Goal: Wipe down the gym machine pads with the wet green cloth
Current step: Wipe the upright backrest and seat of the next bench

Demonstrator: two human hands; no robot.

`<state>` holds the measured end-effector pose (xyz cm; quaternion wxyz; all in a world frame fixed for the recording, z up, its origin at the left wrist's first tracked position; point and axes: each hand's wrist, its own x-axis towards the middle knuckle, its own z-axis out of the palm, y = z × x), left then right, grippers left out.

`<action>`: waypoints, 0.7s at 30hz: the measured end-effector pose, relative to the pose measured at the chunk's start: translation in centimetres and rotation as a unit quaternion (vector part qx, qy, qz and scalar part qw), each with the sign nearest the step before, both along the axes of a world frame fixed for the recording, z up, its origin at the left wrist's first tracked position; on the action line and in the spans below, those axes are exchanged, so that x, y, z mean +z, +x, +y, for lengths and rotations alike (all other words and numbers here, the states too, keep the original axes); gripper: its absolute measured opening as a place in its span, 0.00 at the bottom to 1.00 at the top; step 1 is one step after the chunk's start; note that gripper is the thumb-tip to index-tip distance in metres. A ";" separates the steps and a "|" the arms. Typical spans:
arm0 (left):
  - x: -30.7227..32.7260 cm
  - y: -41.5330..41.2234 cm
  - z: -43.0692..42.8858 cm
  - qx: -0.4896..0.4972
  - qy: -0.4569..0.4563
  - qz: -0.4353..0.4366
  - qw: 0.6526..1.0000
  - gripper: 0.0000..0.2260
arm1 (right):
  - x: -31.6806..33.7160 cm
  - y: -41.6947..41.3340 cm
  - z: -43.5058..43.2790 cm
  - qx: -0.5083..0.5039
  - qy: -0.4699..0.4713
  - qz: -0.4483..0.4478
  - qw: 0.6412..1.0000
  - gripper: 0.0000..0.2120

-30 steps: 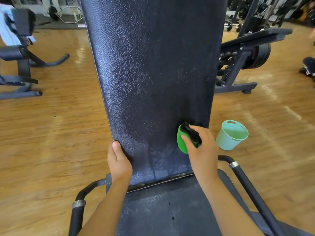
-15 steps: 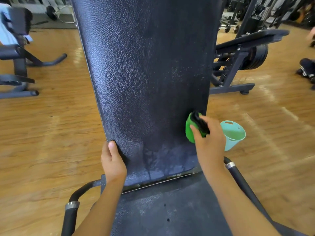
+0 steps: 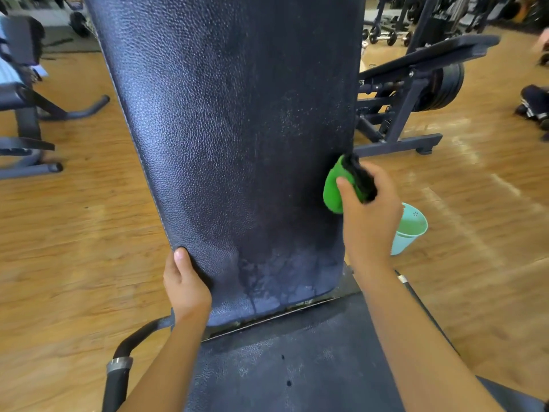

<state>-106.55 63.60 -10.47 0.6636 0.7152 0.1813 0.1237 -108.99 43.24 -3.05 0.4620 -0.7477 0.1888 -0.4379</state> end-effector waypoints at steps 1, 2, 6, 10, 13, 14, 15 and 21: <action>0.0 0.0 0.0 0.001 0.002 0.005 1.000 0.14 | 1.3 0.8 -0.3 0.001 -0.002 -0.015 1.000 0.11; 0.0 0.1 0.0 0.000 0.003 0.010 1.000 0.14 | 2.2 1.4 -0.4 0.002 -0.007 -0.019 1.000 0.11; -0.1 0.2 0.1 -0.006 0.009 0.019 1.000 0.14 | 2.3 1.9 -0.3 0.004 -0.002 0.006 1.000 0.11; 0.1 0.1 0.1 -0.003 0.012 0.023 1.000 0.15 | -0.7 0.6 0.7 -0.022 0.049 0.017 0.998 0.10; 0.3 0.0 0.0 0.000 0.009 0.026 1.000 0.15 | -3.0 -0.7 1.4 -0.030 0.086 0.040 0.995 0.11; 0.3 0.0 0.0 -0.002 0.007 0.027 1.000 0.15 | -3.7 -1.1 1.5 -0.032 0.094 0.049 0.994 0.11; 0.2 0.0 0.1 -0.004 0.003 0.028 1.000 0.15 | -4.4 -1.5 1.7 -0.035 0.100 0.058 0.993 0.11; -0.3 0.2 0.3 -0.005 -0.005 0.016 1.000 0.14 | -5.9 -2.8 1.6 -0.044 0.141 0.087 0.985 0.14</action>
